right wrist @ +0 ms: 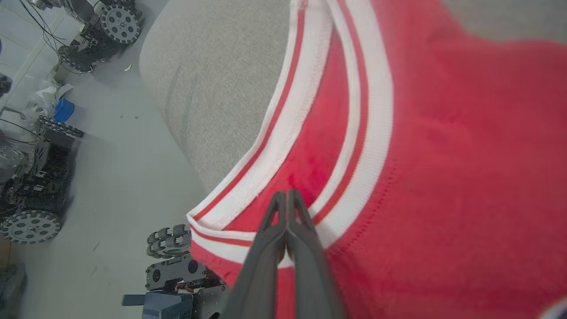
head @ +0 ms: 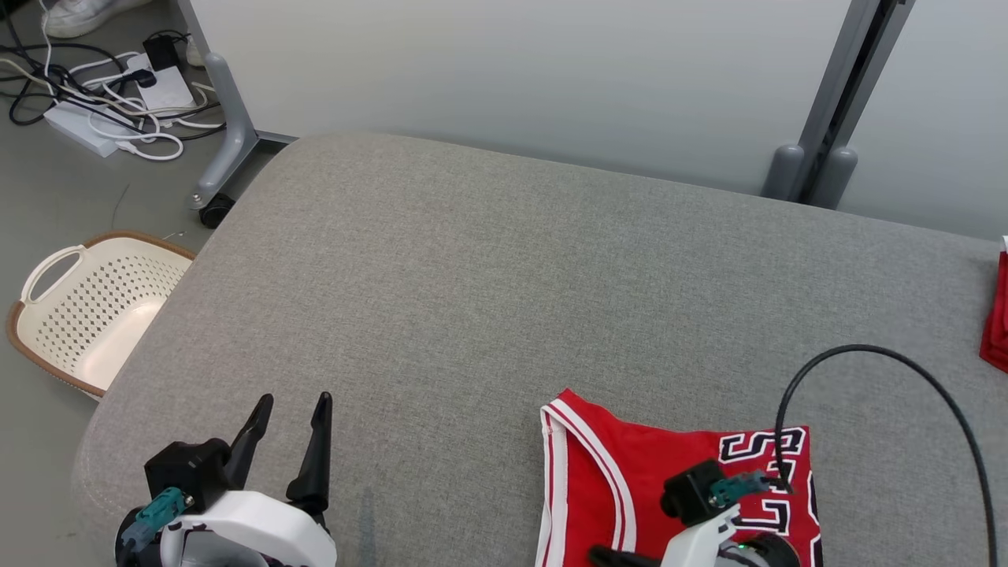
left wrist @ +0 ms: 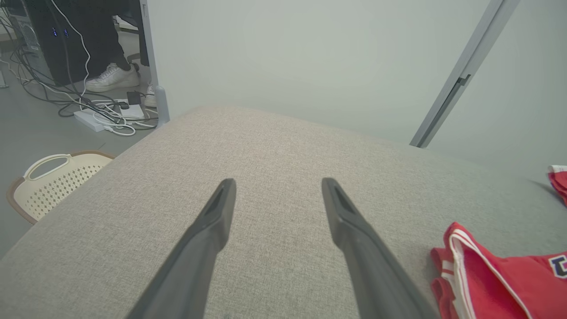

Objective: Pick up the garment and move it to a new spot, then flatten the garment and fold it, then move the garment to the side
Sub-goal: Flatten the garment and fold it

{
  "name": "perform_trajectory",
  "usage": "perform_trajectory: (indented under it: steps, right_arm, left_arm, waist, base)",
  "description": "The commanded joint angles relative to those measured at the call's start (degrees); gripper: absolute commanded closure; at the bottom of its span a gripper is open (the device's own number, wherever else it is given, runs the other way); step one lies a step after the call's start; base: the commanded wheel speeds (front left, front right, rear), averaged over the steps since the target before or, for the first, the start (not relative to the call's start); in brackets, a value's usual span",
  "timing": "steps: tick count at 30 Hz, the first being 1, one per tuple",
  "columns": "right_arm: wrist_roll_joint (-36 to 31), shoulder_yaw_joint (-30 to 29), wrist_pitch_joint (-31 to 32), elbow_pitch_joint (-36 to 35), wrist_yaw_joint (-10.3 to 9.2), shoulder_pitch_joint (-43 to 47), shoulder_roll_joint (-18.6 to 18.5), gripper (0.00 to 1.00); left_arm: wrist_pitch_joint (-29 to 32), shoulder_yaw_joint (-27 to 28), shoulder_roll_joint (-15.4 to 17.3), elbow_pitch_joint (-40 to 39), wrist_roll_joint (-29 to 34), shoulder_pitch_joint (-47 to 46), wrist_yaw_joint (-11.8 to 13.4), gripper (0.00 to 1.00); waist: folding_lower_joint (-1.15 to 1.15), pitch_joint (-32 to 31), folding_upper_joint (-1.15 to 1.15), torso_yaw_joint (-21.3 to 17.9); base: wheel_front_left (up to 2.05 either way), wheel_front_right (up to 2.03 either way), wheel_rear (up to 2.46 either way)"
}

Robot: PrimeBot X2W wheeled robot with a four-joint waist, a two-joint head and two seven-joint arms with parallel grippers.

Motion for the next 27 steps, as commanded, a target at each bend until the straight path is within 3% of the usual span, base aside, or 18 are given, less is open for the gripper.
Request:
perform_trajectory:
  steps: [1, 10, 22, 23, 24, 25, 26, 27]
  right_arm:
    - [0.7, 0.9, 0.1, 0.1, 0.14, 0.1, 0.0, 1.0]
    - [5.0, 4.0, -3.4, -1.0, 0.14, -2.9, -1.0, 1.0]
    - [4.1, -3.9, -6.1, -3.2, 0.14, -3.2, -6.0, 1.0]
    - [3.8, -4.6, -5.9, -3.4, 0.14, -2.9, -6.2, 0.84]
    - [3.6, -5.3, -5.6, -3.6, 0.14, -2.5, -6.3, 0.61]
    - [3.2, -6.0, -5.5, -3.8, 0.14, -2.1, -6.5, 0.11]
    - [2.9, -6.7, -5.4, -4.1, 0.14, -1.9, -6.7, 0.0]
    - [2.4, -7.6, -5.5, -4.4, 0.14, -1.6, -6.8, 0.0]
  left_arm:
    - [-0.3, 0.1, 0.3, 0.2, -0.1, 0.1, -0.3, 0.0]
    - [-0.4, 0.8, 0.0, -0.2, -0.1, 0.3, 0.3, 0.0]
    - [-0.6, 1.4, -0.3, 0.0, 0.4, 0.5, -0.1, 0.0]
    - [-0.6, 1.4, -0.4, 0.0, 0.5, 0.4, -0.1, 0.0]
    - [-0.6, 1.3, -0.4, 0.0, 0.5, 0.3, -0.1, 0.0]
    - [-0.6, 1.3, -0.5, 0.0, 0.5, 0.3, -0.2, 0.0]
    - [-0.6, 1.3, -0.5, 0.1, 0.5, 0.3, -0.2, 0.0]
    - [-0.6, 1.3, -0.5, 0.0, 0.6, 0.2, -0.2, 0.0]
  waist:
    - [0.0, 0.0, 0.0, 0.1]
    - [0.0, 0.4, 0.0, -1.3]
    - [0.0, 0.5, 0.0, -5.5]
    - [0.0, 0.5, 0.0, -5.7]
    - [0.0, 0.5, 0.0, -5.9]
    - [0.0, 0.5, 0.0, -6.1]
    - [0.0, 0.6, 0.0, -6.3]
    - [0.0, 0.6, 0.0, -6.4]
  base:
    - [0.0, 0.0, 0.0]
    - [0.0, 0.0, 0.0]
    - [0.0, 0.0, 0.0]
    - [0.0, 0.0, 0.0]
    - [0.0, 0.0, 0.0]
    - [0.0, 0.0, 0.0]
    - [0.0, 0.0, 0.0]
    - [0.0, 0.0, 0.0]
